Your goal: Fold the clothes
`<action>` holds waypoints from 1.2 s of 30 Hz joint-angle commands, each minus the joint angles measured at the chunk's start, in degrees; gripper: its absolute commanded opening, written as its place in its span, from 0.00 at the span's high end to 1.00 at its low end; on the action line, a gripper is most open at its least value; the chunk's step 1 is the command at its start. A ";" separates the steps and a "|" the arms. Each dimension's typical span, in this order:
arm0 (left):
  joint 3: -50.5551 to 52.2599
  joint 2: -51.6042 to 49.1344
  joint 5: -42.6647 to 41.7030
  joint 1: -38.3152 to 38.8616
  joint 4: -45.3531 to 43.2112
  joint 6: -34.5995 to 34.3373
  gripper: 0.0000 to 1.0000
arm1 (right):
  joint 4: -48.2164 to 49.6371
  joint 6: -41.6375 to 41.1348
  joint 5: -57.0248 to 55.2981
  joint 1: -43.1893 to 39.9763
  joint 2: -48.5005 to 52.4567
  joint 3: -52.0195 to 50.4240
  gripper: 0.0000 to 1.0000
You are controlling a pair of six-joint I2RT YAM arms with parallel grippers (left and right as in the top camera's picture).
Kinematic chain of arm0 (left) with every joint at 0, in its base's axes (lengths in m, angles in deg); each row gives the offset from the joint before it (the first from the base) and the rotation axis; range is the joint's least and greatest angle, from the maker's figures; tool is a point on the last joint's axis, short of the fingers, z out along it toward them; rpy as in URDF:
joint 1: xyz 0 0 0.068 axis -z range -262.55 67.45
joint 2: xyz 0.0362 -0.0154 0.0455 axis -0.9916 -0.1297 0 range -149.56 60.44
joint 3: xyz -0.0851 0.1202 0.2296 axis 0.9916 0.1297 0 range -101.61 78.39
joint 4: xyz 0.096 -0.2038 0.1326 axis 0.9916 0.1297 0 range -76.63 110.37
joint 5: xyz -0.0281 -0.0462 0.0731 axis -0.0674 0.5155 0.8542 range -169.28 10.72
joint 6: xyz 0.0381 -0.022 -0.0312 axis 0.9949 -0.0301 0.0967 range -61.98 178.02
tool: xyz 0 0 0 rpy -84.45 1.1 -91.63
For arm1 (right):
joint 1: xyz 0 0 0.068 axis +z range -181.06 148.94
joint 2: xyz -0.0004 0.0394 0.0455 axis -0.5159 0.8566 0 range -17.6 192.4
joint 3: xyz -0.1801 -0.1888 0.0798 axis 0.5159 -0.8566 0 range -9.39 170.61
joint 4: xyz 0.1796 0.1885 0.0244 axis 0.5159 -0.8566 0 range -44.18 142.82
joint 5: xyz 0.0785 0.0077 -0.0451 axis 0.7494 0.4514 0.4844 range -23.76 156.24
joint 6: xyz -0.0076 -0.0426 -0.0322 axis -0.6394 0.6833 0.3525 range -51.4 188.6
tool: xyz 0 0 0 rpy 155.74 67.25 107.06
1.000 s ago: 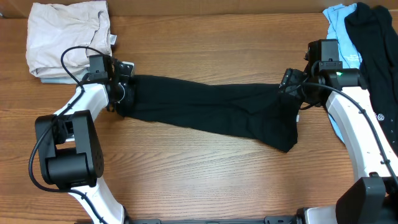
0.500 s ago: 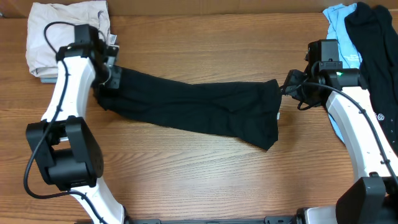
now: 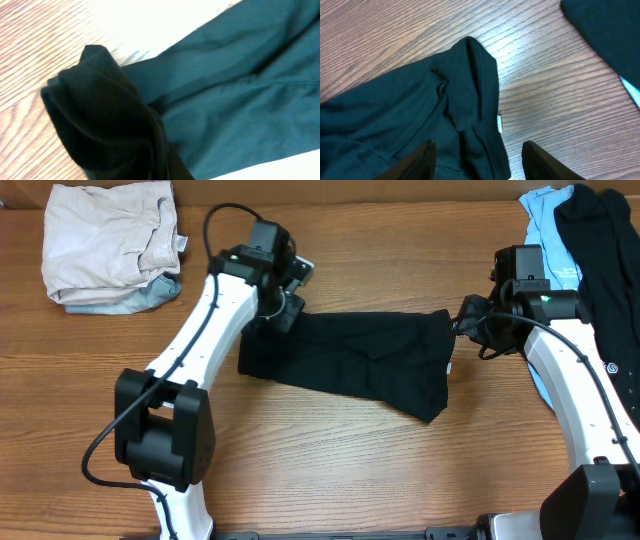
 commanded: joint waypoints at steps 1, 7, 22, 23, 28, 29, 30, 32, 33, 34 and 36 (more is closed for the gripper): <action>-0.92 0.90 -1.55 2.99 -0.90 -1.92 0.96 | -0.24 -0.20 0.09 -0.24 -0.46 0.74 0.42; -0.90 0.90 -2.08 5.42 -1.81 -3.30 0.94 | -0.61 -0.22 0.09 -0.24 -0.46 0.74 0.41; -1.95 0.92 -13.40 6.05 -1.97 -7.72 0.03 | 0.92 -0.24 4.63 -0.28 4.74 -1.66 0.31; -1.95 0.90 -12.24 6.05 -1.09 -8.55 0.09 | 0.98 -0.24 4.81 -0.28 5.05 -1.66 0.31; -1.95 0.90 3.52 4.61 3.72 -13.92 0.53 | 0.96 0.26 4.61 -0.28 6.10 -1.66 0.31; -1.95 0.90 4.68 4.17 3.91 -14.58 0.68 | 1.03 0.28 4.61 -0.28 6.10 -1.68 0.30; -1.95 0.90 5.01 3.37 3.98 -15.43 0.82 | 1.22 0.46 4.61 -0.28 6.10 -1.70 0.31; -1.95 0.90 4.48 1.62 3.06 -17.35 0.96 | 1.46 0.44 4.61 -0.28 6.10 -1.70 0.31; -1.95 0.90 4.46 0.85 2.47 -18.27 0.96 | 1.53 0.44 4.63 -0.28 6.10 -1.70 0.30; -1.95 0.90 4.46 -0.26 1.53 -19.34 0.96 | 1.57 0.44 4.63 -0.28 6.10 -1.70 0.30; -1.90 0.90 4.13 -2.10 0.55 -19.45 0.96 | 1.60 0.46 4.61 -0.28 6.10 -1.70 0.30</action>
